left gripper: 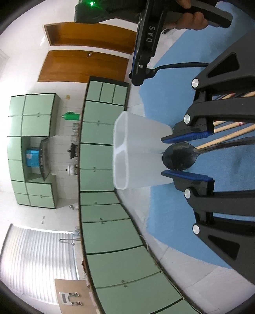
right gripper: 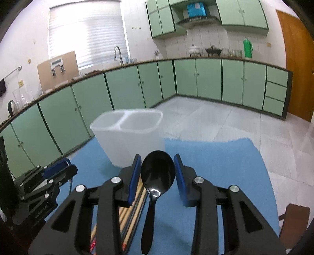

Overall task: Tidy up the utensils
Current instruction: 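Lift both spoons and carry them over the white utensil holder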

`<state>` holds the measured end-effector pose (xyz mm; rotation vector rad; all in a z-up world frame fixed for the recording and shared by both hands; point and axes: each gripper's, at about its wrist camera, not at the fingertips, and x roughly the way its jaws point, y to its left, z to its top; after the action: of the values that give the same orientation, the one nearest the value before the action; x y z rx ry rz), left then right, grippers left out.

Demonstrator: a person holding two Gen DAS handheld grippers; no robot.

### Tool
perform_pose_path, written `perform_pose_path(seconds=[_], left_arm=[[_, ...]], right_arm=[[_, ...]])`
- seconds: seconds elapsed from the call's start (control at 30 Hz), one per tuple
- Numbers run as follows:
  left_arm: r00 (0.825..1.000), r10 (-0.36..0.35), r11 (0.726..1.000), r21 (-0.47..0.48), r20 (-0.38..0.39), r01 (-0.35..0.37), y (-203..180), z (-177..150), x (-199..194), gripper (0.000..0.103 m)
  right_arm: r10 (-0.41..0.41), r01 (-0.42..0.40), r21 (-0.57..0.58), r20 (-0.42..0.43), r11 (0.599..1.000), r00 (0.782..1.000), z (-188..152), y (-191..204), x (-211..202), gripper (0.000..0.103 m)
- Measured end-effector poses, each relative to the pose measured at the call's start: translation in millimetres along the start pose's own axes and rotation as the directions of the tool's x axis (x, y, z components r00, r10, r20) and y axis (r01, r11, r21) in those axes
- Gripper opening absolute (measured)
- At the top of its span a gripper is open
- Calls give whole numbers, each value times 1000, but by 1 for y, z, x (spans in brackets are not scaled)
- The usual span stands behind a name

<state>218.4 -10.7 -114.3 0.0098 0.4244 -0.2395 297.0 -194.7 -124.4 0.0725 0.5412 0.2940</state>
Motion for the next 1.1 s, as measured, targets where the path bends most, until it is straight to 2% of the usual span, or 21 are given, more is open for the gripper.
perform_pose_path(seconds=[0.23, 0.37, 0.6, 0.73, 0.8, 0.87, 1.1], left_arm=[[995, -11, 1000, -14, 98, 13, 8, 33, -23, 27], [984, -20, 1000, -16, 175, 23, 11, 60, -37, 27], [951, -32, 999, -18, 308, 39, 19, 120, -43, 27], [935, -28, 999, -5, 353, 32, 20, 149, -24, 27], [934, -21, 1000, 5, 356, 21, 21, 157, -11, 27], [941, -15, 1000, 16, 338, 10, 23, 162, 10, 27], [969, -4, 1000, 24, 247, -3, 32, 142, 68, 27]], right_arm=[[35, -33, -13, 122, 999, 992, 35, 2, -8, 33], [62, -61, -9, 177, 998, 982, 54, 3, -8, 33], [89, -88, -17, 274, 996, 958, 102, 3, -2, 33], [74, -75, -8, 311, 997, 947, 124, -1, 11, 33], [53, -54, -7, 318, 999, 947, 131, -4, 23, 33], [30, -31, -1, 318, 1000, 948, 135, -6, 37, 33], [-37, 36, 7, 257, 999, 966, 122, -11, 89, 33]])
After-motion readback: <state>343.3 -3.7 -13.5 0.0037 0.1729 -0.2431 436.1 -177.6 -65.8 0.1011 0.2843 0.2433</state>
